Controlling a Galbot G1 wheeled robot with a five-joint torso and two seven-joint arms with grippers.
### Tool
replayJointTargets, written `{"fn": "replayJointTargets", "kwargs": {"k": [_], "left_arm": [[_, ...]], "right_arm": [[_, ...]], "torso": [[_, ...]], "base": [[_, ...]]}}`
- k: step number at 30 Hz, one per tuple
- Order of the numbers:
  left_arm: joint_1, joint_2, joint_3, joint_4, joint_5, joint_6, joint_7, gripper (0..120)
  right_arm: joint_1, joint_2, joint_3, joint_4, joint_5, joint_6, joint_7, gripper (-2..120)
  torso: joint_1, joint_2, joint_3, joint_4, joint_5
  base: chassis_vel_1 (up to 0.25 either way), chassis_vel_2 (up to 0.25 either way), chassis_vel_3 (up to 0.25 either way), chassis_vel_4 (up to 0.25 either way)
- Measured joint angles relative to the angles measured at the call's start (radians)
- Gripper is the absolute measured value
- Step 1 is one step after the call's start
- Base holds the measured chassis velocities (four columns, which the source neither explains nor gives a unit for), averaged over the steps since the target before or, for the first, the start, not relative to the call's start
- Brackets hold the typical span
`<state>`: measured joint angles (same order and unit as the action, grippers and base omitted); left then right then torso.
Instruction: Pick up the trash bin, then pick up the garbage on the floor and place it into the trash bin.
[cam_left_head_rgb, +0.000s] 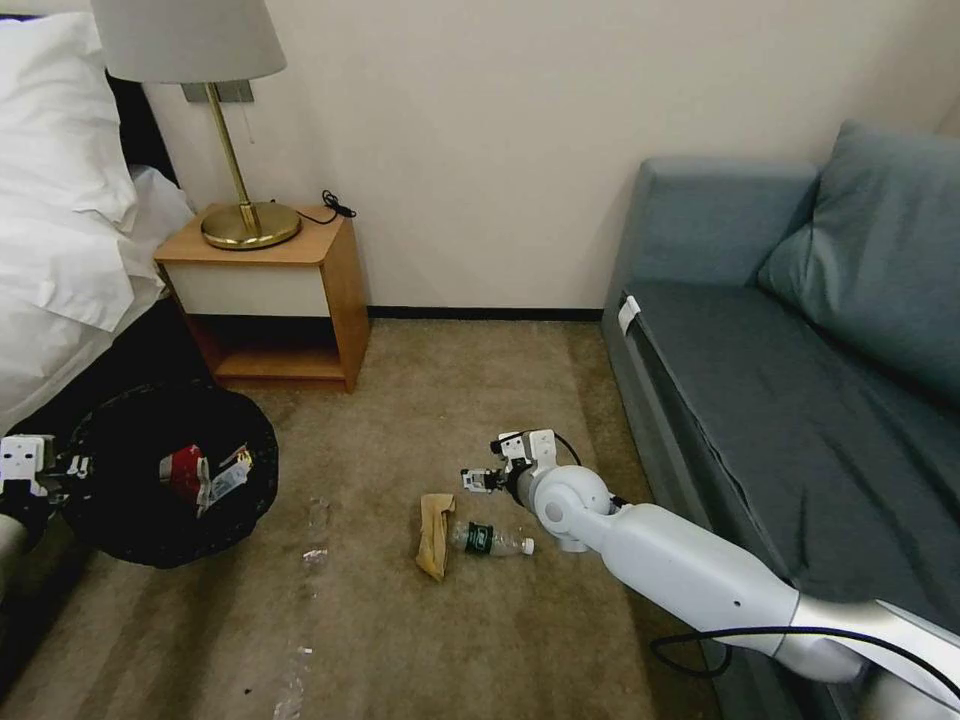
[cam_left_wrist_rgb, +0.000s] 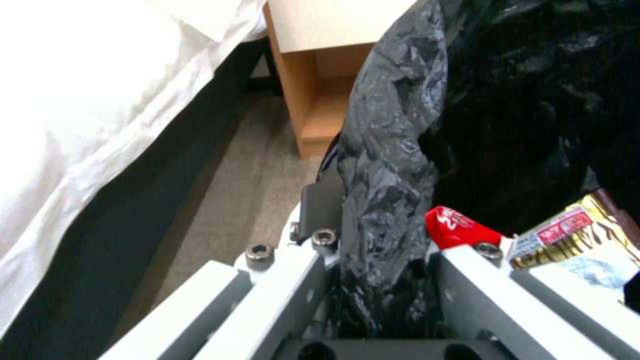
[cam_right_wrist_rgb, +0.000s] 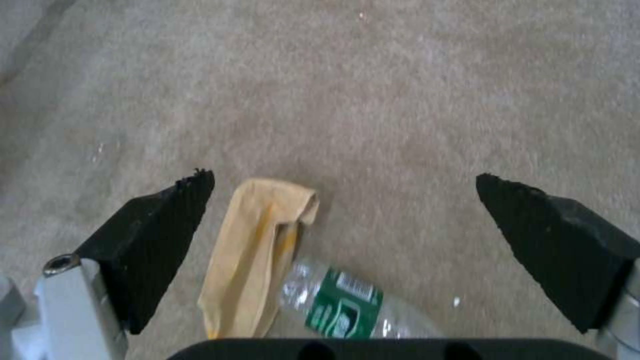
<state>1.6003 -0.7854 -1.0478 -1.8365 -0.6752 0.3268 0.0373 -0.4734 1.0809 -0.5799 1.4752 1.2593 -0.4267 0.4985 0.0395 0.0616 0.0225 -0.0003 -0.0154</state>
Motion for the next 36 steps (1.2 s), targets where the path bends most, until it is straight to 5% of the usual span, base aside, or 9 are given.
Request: {"fn": "replayJointTargets", "kwargs": {"k": [17,21,26,36], "left_arm": [[0.009,-0.028,-0.005,-0.001,0.01,-0.006,0.001,1],[0.01,-0.039,0.001,-0.002,0.016,-0.006,0.002,1],[0.043,-0.07,0.003,-0.003,0.069,-0.027,0.022,1],[0.07,-0.129,0.009,-0.005,0.11,-0.045,0.027,1]], "right_arm": [[-0.033,-0.003,-0.003,0.001,-0.028,-0.008,0.006,100],[-0.03,-0.016,-0.012,0.008,-0.02,-0.049,0.012,100],[0.047,-0.124,-0.188,0.088,0.04,-0.145,-0.003,100],[0.068,-0.115,-0.272,0.073,0.033,-0.237,-0.082,100]], "torso": [[0.0,0.0,0.0,-0.0002,0.0002],[0.0,0.0,0.0,-0.0003,0.0002],[0.0,0.0,0.0,0.0,0.0002],[0.0,0.0,0.0,0.0,0.0002]], "base": [[-0.116,0.112,0.109,-0.116],[-0.057,0.041,0.068,-0.071],[0.0,0.0,0.0,0.0],[0.0,0.0,0.0,0.0]]}}
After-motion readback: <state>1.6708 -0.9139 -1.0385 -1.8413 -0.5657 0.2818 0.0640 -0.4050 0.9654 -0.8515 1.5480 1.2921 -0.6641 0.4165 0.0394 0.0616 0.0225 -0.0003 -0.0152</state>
